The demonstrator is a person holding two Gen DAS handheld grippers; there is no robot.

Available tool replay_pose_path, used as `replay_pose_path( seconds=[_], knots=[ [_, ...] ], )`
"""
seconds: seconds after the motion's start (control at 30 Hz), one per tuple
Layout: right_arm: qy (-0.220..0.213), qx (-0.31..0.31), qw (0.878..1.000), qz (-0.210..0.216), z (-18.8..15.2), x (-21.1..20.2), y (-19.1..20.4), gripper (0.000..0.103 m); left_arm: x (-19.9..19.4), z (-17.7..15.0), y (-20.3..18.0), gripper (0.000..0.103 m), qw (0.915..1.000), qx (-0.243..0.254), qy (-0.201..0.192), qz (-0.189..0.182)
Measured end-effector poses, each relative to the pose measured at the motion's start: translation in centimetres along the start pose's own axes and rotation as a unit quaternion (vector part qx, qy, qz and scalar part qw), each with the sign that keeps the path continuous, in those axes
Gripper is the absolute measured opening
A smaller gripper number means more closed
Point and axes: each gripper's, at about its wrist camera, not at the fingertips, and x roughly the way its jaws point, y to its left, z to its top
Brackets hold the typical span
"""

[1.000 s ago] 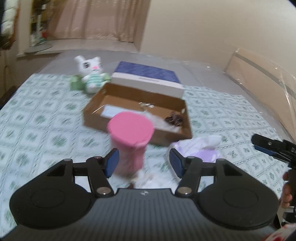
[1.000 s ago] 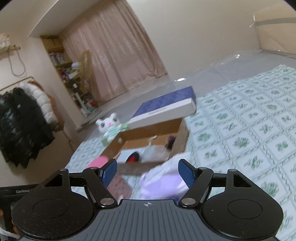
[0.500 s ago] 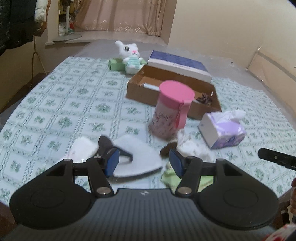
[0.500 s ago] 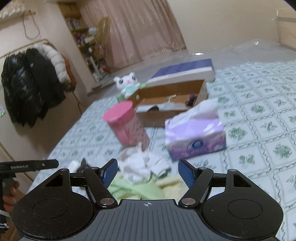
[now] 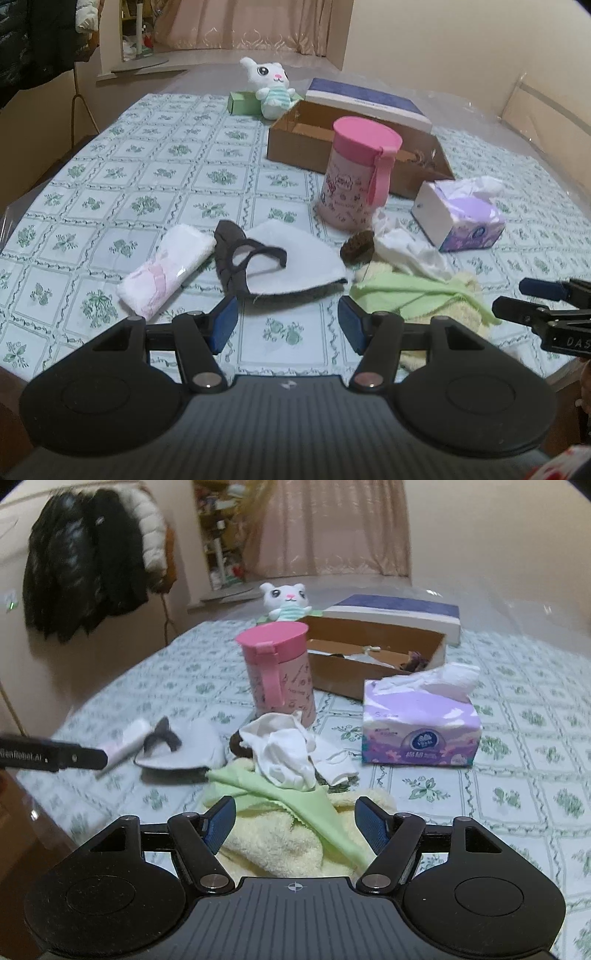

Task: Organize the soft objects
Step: 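Move both tools back toward the remaining pile of cloths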

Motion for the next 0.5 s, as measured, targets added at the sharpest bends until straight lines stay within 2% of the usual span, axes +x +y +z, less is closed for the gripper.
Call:
replay_pose_path(
  seconds=[0.23,0.5],
  knots=[
    [0.003,-0.047,0.999,-0.008,-0.4,1.3,1.0,0.056,0.8,-0.4,-0.1,0.057,1.0000,0.002,0.008,0.003],
    [0.010,-0.092,0.995,-0.022,-0.5,3.1,1.3,0.049,1.7,-0.7,-0.3,0.057,0.9998,0.009,0.016,0.011]
  ],
)
